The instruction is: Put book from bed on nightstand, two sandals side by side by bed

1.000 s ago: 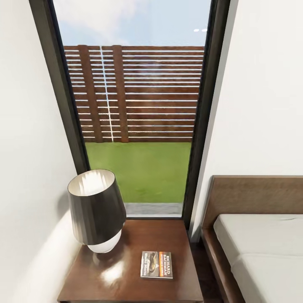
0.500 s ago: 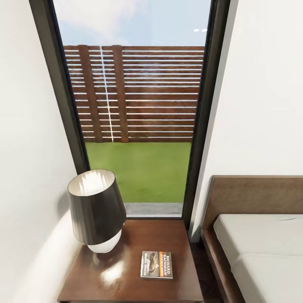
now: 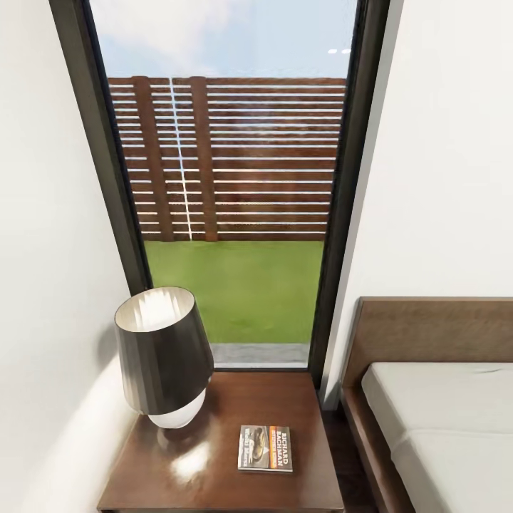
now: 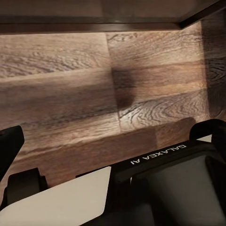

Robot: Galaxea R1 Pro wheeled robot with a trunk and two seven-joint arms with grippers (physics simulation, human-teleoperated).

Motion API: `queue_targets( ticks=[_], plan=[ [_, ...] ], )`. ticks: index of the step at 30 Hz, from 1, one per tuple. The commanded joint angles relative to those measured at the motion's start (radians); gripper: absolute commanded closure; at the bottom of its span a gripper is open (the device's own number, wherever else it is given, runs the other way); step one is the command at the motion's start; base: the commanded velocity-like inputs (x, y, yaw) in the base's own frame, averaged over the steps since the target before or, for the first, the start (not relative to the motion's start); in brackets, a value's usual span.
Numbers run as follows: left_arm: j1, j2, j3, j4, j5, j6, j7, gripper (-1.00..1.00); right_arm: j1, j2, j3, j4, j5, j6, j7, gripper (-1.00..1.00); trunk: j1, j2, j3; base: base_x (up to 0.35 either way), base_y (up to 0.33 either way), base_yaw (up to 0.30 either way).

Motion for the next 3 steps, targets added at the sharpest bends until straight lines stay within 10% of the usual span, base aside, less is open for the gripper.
queue_targets(
  ticks=[1,3],
  plan=[
    [-0.001,0.000,-0.009,0.001,0.009,-0.004,-0.003,-1.00,-0.002,0.000,0.004,0.005,-0.010,-0.002,0.004,-1.00,0.000,-0.001,-0.001,0.000,0.000,0.000],
    [-0.001,0.000,-0.009,0.001,0.009,-0.004,-0.003,-1.00,-0.002,0.000,0.004,0.005,-0.010,-0.002,0.004,-1.00,0.000,-0.001,-0.001,0.000,0.000,0.000]
  ],
)
